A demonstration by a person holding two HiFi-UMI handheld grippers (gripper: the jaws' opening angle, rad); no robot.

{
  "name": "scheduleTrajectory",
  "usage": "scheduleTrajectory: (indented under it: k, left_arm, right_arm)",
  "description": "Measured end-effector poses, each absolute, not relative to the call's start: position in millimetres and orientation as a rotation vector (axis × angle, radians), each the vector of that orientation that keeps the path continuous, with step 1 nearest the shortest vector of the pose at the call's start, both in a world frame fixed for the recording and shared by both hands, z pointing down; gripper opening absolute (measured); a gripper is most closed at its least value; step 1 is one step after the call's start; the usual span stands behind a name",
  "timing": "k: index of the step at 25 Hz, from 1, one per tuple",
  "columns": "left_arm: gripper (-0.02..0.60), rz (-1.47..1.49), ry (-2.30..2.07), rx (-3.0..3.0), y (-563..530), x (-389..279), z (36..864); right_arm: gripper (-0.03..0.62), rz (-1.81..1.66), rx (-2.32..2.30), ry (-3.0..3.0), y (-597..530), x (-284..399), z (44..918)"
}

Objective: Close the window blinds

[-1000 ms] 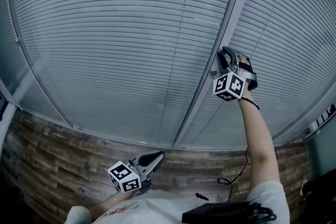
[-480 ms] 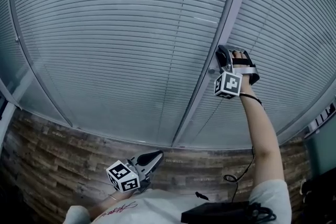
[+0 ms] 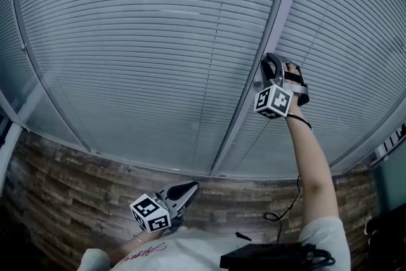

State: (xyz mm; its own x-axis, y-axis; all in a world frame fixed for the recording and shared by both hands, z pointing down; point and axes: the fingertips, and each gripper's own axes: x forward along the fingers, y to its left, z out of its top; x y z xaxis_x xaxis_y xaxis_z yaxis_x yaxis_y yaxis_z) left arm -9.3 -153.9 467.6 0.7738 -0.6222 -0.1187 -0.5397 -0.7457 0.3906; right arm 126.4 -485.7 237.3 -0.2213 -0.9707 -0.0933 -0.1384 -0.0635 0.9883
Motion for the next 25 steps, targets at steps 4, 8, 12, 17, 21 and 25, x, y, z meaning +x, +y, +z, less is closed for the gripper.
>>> scheduleTrajectory:
  k: [4,8,12,17,21,25]
  left_arm:
    - [0.018,-0.336,-0.895,2.634,-155.9,-6.0,471.5]
    - [0.018,-0.334,-0.906,2.636,-158.4,-2.8,469.4]
    - [0.018,-0.351,-0.93,2.639,-165.7,-2.0,468.1]
    - [0.018,-0.347,-0.958,2.648,-174.5,-1.6,461.8]
    - [0.018,-0.369,-0.999,2.675,-186.3,0.1,450.3]
    - [0.018,-0.375,-1.013,2.704,-188.7,1.9,440.4]
  right_arm:
    - [0.132,-1.341,1.316,-1.545,-479.5,126.7,241.2]
    - [0.132,-1.295,1.45,-1.717,-454.8,125.8,231.2]
    - [0.132,-1.112,1.675,-2.052,-413.6,134.7,225.6]
    - [0.13,-0.929,1.834,-2.354,-353.9,135.3,236.1]
    - [0.094,-0.786,1.872,-2.534,-313.2,136.0,251.2]
    - [0.06,-0.682,1.835,-2.612,-277.2,129.6,274.0]
